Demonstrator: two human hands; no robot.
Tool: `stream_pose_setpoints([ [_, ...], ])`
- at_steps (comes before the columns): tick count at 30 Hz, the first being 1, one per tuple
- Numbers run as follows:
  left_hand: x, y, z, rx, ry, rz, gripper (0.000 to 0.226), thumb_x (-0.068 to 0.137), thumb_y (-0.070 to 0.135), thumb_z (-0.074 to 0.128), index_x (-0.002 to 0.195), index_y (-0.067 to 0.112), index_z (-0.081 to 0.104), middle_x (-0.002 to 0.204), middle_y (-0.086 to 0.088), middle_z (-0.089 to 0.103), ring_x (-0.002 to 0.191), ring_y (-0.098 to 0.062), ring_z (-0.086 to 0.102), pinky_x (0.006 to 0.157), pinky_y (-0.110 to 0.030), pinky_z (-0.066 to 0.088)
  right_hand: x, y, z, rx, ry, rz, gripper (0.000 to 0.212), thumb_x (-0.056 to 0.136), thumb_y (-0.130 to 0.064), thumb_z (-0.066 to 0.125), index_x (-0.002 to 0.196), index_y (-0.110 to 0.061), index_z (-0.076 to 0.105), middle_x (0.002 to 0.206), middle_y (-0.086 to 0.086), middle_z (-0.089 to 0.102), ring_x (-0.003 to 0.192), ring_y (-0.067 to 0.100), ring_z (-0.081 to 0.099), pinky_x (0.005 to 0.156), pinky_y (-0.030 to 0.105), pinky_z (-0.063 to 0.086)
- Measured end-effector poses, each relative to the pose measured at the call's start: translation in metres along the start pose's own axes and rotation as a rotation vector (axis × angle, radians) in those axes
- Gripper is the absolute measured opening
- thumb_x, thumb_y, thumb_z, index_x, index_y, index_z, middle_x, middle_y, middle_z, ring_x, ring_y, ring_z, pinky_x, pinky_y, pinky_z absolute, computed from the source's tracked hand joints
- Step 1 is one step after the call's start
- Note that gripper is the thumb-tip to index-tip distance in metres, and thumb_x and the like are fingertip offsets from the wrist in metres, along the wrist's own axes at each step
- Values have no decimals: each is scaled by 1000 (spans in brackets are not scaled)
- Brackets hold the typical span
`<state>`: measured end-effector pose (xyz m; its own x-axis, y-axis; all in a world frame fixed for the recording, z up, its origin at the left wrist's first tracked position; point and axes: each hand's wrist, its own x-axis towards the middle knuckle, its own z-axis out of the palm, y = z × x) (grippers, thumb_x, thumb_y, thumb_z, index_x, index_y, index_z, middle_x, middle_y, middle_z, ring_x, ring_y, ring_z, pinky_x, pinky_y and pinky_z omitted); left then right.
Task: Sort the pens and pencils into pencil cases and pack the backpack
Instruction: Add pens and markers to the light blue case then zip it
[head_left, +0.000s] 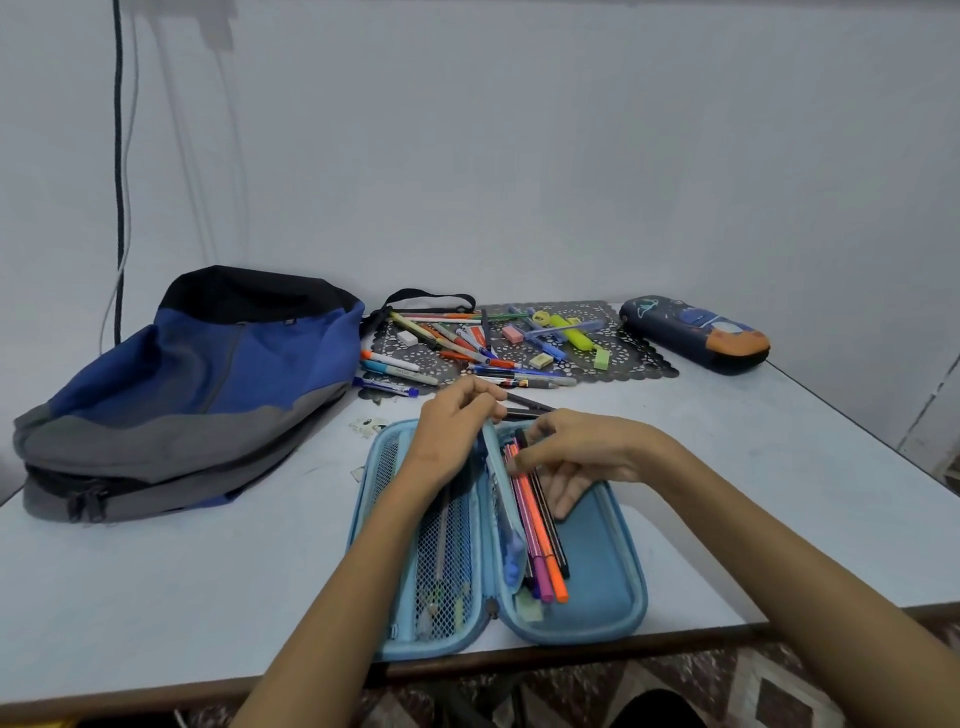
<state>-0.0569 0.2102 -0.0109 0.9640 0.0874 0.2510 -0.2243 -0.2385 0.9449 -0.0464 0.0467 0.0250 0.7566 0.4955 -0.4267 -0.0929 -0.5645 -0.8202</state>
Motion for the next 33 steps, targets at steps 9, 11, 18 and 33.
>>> stream_pose_setpoints([
  [9, -2, 1, -1, 27, -12, 8, 23, 93, 5, 47, 88, 17, 66, 83, -3, 69, 83, -14, 63, 91, -38, 49, 1, 0, -18, -196, 124, -53, 63, 81, -11, 77, 134, -3, 44, 73, 21, 70, 53, 27, 67, 50, 30, 56],
  [11, -2, 2, 0, 28, -13, 11, 23, 93, 4, 47, 87, 16, 66, 83, -3, 68, 82, -13, 63, 91, -37, 49, 6, 0, -17, -235, 160, -84, 49, 78, -10, 78, 121, -7, 54, 74, 20, 69, 55, 26, 67, 54, 32, 59],
  [18, -2, 1, 0, 42, -13, 22, 25, 93, 4, 47, 85, 17, 66, 82, -4, 69, 82, -15, 63, 91, -38, 49, 14, 3, -12, -311, 149, -68, 33, 79, -9, 78, 102, -8, 55, 75, 19, 70, 54, 25, 63, 51, 31, 56],
  [33, -2, 2, 0, 60, -17, 35, 24, 92, 3, 47, 85, 15, 67, 84, -6, 69, 84, -15, 64, 88, -34, 49, 27, 5, 1, -697, 255, -349, 22, 88, -29, 68, 104, -15, 68, 98, -2, 64, 88, 13, 58, 79, 31, 49],
])
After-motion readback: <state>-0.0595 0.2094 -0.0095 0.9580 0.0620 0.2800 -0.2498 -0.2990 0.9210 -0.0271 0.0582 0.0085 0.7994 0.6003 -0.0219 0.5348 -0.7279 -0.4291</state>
